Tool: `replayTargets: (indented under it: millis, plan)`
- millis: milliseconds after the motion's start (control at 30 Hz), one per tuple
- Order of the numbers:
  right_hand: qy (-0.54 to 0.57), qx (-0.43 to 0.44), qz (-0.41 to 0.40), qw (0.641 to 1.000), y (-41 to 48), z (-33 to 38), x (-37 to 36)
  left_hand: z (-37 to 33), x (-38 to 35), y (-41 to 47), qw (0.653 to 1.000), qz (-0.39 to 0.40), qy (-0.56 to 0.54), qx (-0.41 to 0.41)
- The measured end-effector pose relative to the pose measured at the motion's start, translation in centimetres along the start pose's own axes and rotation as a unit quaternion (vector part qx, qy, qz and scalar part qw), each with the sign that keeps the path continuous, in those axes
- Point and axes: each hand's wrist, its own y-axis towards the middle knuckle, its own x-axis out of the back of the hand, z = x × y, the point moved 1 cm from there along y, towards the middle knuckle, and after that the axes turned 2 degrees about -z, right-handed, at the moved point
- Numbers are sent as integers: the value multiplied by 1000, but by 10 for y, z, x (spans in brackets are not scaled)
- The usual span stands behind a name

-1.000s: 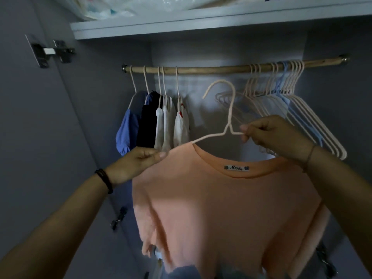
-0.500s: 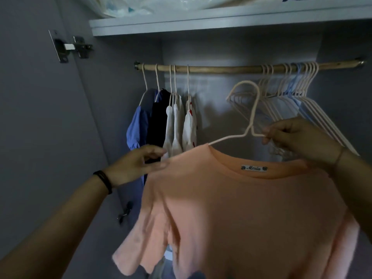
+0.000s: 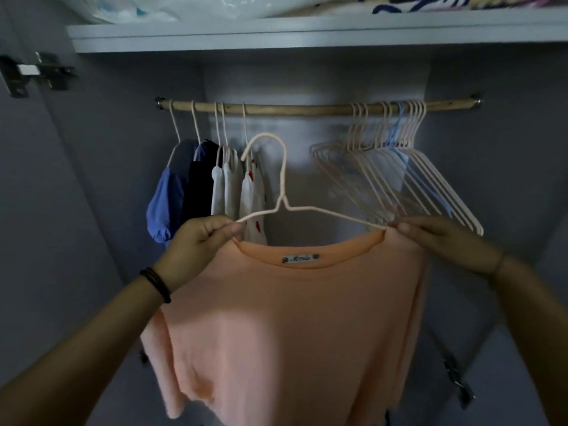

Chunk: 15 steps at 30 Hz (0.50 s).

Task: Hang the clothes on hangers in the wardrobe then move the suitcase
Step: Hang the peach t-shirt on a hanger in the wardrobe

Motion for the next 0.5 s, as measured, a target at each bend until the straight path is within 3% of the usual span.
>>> replayTargets:
  millis: [233, 500]
  plan:
    - [70, -7, -36, 997, -4, -14, -16, 3, 6, 1, 1000, 9, 21, 6]
    - [34, 71, -55, 995, 13, 16, -26, -3, -1, 6, 1000, 2, -3, 23]
